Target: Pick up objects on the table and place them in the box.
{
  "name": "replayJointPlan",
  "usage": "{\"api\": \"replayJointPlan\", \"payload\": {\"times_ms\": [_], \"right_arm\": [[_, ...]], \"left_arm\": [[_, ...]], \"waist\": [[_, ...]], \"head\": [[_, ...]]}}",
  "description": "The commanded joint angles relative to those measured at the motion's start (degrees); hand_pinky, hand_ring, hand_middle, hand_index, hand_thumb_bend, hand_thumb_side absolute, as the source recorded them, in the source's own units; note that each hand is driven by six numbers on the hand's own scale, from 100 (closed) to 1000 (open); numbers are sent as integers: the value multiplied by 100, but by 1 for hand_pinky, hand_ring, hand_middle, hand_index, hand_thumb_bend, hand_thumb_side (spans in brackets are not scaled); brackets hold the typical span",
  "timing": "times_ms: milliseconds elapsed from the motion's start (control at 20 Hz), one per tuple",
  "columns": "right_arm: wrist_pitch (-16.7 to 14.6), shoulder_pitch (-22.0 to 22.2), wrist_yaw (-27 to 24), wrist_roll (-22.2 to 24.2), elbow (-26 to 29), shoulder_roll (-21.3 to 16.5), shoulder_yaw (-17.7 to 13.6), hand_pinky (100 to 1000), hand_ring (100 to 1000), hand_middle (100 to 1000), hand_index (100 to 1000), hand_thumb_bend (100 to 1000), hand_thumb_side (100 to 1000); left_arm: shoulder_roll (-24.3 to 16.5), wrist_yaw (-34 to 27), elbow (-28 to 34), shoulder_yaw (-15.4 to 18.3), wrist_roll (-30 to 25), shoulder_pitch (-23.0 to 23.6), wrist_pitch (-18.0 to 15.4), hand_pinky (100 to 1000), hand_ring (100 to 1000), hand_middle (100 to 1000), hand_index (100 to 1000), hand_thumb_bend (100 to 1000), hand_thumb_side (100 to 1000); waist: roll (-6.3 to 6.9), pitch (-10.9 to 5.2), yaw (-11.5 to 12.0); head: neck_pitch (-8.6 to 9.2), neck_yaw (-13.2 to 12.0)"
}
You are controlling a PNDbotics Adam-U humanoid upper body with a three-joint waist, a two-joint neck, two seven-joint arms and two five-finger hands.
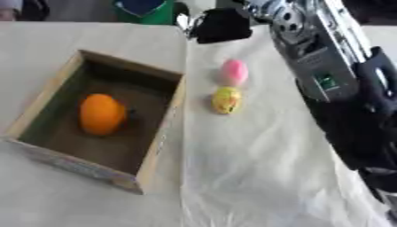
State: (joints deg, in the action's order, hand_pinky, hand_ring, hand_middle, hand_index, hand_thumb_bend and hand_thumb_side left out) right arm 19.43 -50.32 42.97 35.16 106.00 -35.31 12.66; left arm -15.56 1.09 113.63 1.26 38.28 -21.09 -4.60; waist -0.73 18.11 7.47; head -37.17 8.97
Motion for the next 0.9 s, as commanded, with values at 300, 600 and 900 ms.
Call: {"api": "replayJointPlan", "payload": {"times_ms": [300, 600, 900], "right_arm": [[34, 265, -225, -63, -87, -500, -59, 779, 818, 815, 930, 100, 657], [38, 483, -190, -55, -262, -585, 66, 775, 817, 800, 894, 100, 657], [14, 690, -234, -12, -467, -622, 194, 774, 818, 794, 887, 100, 670]], "left_arm": [[-14, 53, 96, 36, 11, -26, 12, 475, 620, 605, 748, 100, 995], [-6, 46, 96, 25, -13, -42, 27, 475, 620, 605, 748, 100, 996], [0, 38, 96, 20, -21, -60, 28, 475, 620, 606, 748, 100, 997]], "waist": [[34, -53, 7], [29, -43, 34], [19, -26, 45]], "head": [[55, -13], [97, -48], [116, -48]]}}
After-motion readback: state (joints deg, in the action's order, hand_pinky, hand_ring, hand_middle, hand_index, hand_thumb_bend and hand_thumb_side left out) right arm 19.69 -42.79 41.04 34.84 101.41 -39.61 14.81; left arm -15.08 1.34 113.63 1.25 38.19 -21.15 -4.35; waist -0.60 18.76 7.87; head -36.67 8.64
